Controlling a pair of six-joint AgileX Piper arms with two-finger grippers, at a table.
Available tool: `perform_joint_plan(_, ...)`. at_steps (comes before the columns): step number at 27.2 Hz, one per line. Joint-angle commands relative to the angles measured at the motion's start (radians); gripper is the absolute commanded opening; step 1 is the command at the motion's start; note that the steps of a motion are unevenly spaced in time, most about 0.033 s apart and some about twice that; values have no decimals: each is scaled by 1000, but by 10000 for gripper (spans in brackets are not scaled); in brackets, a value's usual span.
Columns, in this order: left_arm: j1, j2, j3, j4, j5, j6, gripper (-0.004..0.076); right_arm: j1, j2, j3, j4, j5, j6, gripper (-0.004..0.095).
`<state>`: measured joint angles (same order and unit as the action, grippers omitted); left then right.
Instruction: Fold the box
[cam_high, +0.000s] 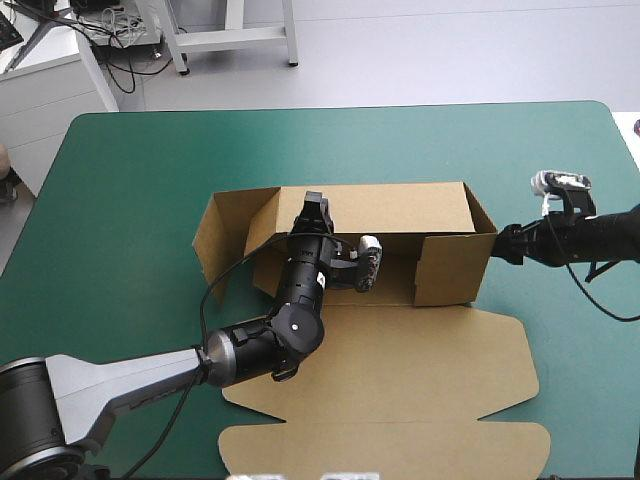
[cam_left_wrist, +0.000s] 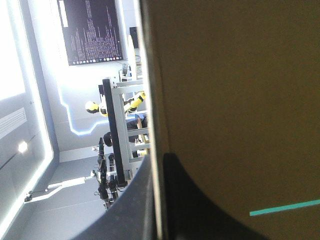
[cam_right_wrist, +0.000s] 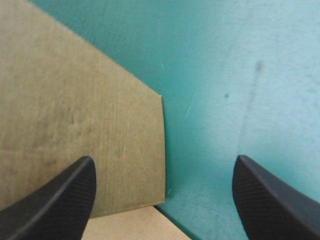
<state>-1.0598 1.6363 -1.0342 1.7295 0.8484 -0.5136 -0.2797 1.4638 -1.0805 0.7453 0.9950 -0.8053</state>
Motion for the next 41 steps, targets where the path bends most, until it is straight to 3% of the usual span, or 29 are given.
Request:
perform_joint_plan(1,-6,-34,-16,72,25,5,-10,-4,-70,51,114,-3,-163,701)
perform_joint_plan(15,-6,-34,-16,72,21,5,-10,7,-115,139,274,79,-378,701)
perform_joint_plan(26,-6,-34,-16,72,21,5,-10,182,-118,139,254,-72,-349,701)
perform_joint_plan(33,-6,-34,-16,72,24,5,-10,312,-213,177,115,-303,-185,701)
perform_joint_plan(41,-6,-34,-16,72,25,5,-10,483,-297,376,147,-747,-169,662)
